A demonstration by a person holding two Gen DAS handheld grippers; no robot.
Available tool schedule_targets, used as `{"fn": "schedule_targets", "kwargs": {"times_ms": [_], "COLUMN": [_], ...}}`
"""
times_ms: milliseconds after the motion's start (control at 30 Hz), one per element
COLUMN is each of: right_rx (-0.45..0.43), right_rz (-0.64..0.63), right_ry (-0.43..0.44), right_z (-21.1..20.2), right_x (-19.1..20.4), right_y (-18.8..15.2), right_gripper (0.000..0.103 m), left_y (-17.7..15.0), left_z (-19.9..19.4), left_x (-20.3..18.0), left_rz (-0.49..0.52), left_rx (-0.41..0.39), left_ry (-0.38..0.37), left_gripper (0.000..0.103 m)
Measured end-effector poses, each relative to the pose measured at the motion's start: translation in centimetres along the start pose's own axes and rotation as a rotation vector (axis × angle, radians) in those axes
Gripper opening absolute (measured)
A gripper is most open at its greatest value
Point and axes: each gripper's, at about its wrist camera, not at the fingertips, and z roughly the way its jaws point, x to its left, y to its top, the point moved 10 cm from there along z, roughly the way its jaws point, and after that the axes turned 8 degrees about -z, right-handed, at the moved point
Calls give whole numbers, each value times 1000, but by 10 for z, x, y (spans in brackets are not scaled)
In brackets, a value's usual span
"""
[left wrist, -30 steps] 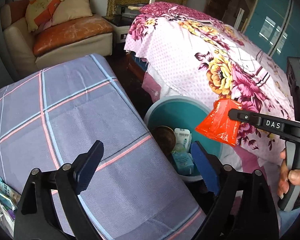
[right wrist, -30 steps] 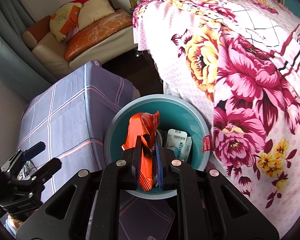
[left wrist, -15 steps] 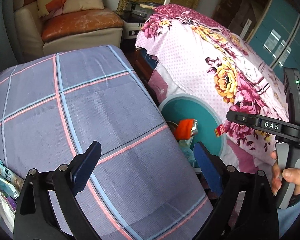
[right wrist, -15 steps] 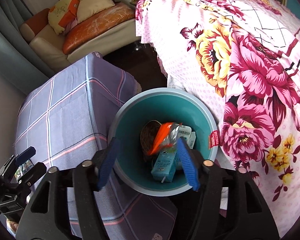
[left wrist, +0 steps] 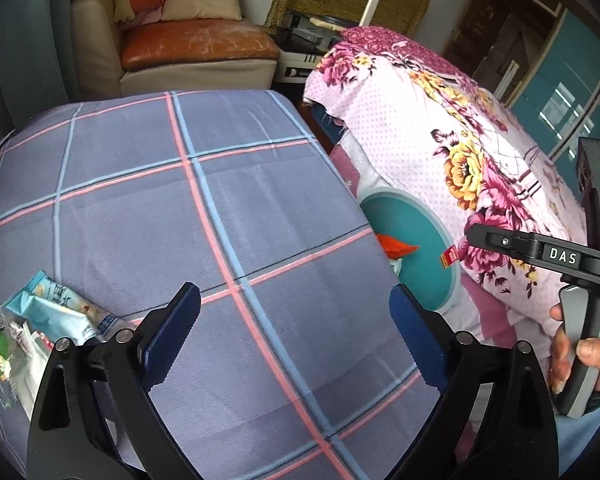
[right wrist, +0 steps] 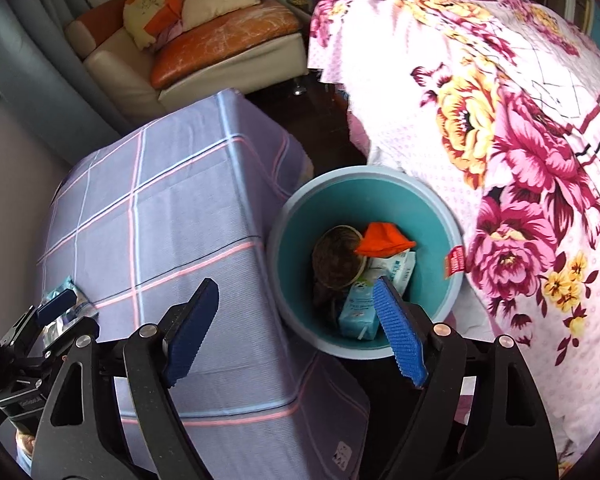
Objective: Collect trash
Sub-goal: 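Move both tools back toward the remaining wrappers on the table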
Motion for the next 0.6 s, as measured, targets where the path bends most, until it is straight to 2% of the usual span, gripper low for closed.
{"fn": "schedule_targets", "kwargs": {"times_ms": [333, 600], "right_rx": [4, 37], "right_rz": [-113, -214], "right_ry": [49, 87], "right_z": [-7, 1], "right_x": [82, 151], "right_y": [-2, -7], "right_gripper": [76, 76], "left_y": [-15, -30], "left_z": [-49, -83], "left_x": [78, 152], "left_rz": [-97, -140], "left_rx": [-43, -80], "left_ry": [61, 152], "left_gripper": [96, 96]}}
